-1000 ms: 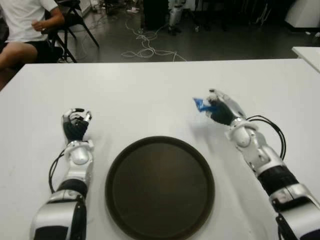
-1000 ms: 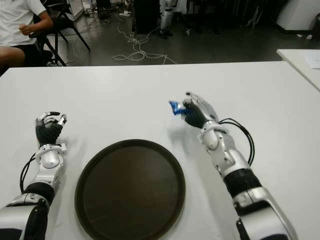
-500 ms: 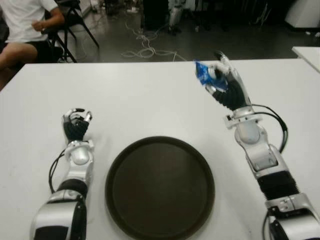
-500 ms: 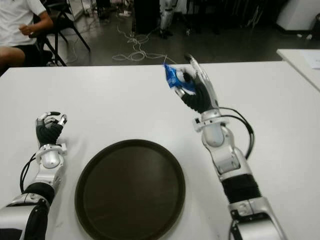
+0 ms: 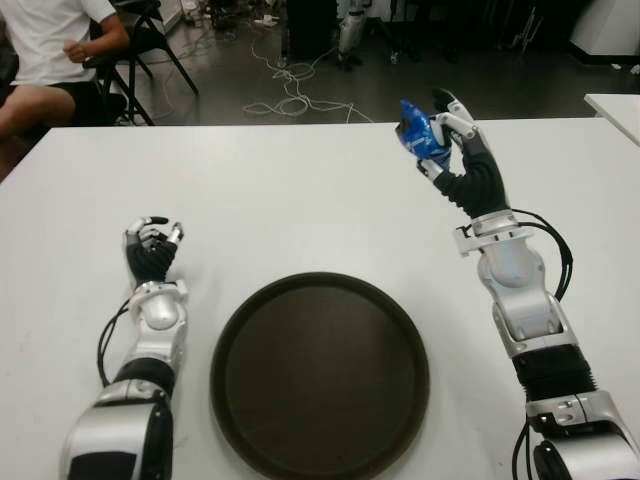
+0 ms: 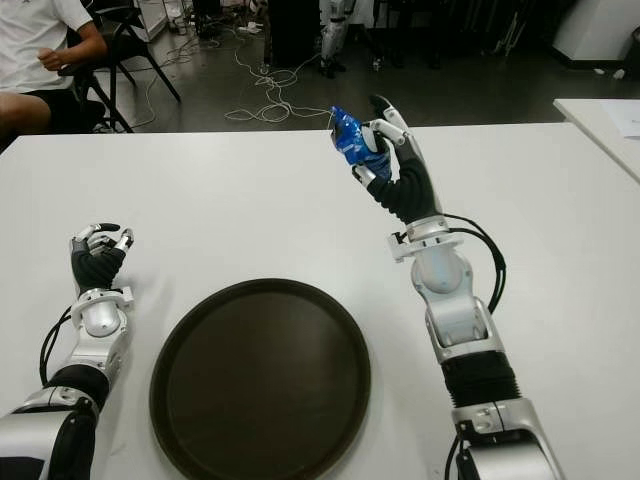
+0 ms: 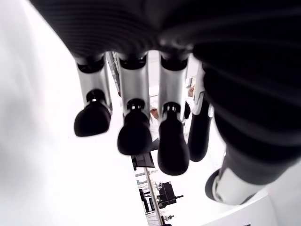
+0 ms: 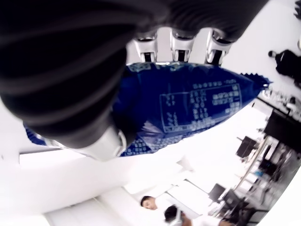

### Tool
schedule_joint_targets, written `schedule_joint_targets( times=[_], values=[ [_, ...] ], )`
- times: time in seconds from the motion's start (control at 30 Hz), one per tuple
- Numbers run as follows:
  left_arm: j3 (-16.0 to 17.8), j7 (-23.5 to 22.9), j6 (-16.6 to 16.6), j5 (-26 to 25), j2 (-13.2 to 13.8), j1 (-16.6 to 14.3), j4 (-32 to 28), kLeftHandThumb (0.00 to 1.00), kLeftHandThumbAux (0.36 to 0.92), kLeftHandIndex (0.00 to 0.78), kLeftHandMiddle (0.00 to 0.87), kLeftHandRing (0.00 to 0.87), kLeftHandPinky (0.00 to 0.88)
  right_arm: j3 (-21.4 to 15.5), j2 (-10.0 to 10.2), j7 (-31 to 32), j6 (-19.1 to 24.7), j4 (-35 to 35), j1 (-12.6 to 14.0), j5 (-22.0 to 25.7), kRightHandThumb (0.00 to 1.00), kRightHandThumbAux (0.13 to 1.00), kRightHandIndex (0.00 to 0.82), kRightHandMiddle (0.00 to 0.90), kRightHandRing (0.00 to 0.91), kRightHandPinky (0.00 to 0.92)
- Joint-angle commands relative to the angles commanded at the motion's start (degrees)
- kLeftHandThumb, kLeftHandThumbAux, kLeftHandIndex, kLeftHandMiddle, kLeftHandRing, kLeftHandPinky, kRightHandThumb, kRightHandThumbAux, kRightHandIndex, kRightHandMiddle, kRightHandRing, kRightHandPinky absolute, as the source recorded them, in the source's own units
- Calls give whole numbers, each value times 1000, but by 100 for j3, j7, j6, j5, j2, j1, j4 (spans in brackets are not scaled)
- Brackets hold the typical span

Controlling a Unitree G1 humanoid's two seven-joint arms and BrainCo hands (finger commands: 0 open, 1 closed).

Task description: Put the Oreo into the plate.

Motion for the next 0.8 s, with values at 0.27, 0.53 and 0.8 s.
schedule_joint_targets(
  times=[0.27,0.53,0.8],
  values=[
    [-26,77,52,45,6,-16,9,701,719,435,742,757,766,-82,129,530,10,-209,62,589,702,721,417,50,0,0],
    [-54,72,38,56,16,-15,10,701,718,435,740,755,769,-128,237,1011,516,-430,75,1127,701,720,418,49,0,0],
    [-107,56,5,85,44,-7,18,703,718,435,745,760,778,-185,389,1440,1150,-627,95,1664,702,719,418,58,0,0]
  ],
)
